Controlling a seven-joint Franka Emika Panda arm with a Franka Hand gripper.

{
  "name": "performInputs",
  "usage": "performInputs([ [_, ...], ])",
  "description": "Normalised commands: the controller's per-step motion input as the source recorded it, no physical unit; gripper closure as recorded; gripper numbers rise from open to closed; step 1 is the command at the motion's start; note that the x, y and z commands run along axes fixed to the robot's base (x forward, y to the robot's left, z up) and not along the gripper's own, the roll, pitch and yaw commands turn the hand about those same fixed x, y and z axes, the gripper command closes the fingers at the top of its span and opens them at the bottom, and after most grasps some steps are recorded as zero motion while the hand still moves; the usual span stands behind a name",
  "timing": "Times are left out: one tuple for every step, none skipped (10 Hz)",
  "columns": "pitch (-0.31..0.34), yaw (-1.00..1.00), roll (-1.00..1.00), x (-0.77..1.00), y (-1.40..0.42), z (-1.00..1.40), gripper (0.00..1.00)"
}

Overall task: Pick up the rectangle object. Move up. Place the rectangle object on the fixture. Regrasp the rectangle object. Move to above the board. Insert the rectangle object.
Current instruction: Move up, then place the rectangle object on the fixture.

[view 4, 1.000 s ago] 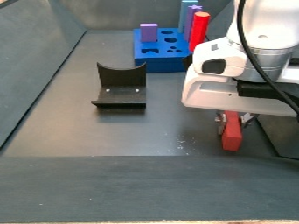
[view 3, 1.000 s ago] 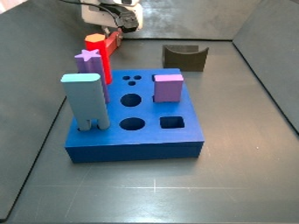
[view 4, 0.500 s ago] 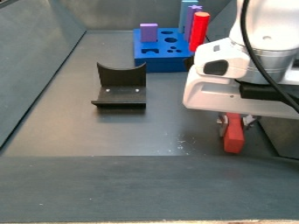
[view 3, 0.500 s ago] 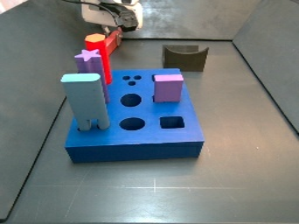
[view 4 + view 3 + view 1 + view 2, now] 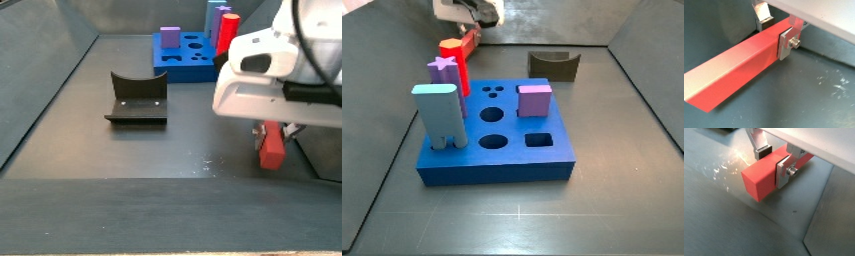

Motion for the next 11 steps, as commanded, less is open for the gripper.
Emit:
performInputs([
  [0.090, -0.02, 0.04, -0.01, 0.02, 0.51, 1.00],
  [0.098, -0.03, 0.06, -0.01, 0.01, 0.41, 1.00],
  [0.105, -0.02, 0.09, -0.02, 0.00, 0.27, 1.00],
  [0.105, -0.02, 0.10, -0.02, 0.00, 0.21, 1.00],
  [0.000, 0.00, 0.00, 0.00, 0.00, 1.00, 1.00],
  [0.000, 0.01, 0.00, 0.00, 0.00, 1.00, 1.00],
  [0.019, 0.01, 0.01, -0.01, 0.00, 1.00, 1.00],
  [0.040, -0.01, 0.03, -0.02, 0.00, 1.00, 1.00],
  [0.048, -0.01, 0.04, -0.02, 0.00, 1.00, 1.00],
  [0.066, -0.02, 0.06, -0.03, 0.00, 1.00, 1.00],
  [0.075, -0.01, 0.08, -0.03, 0.00, 1.00, 1.00],
])
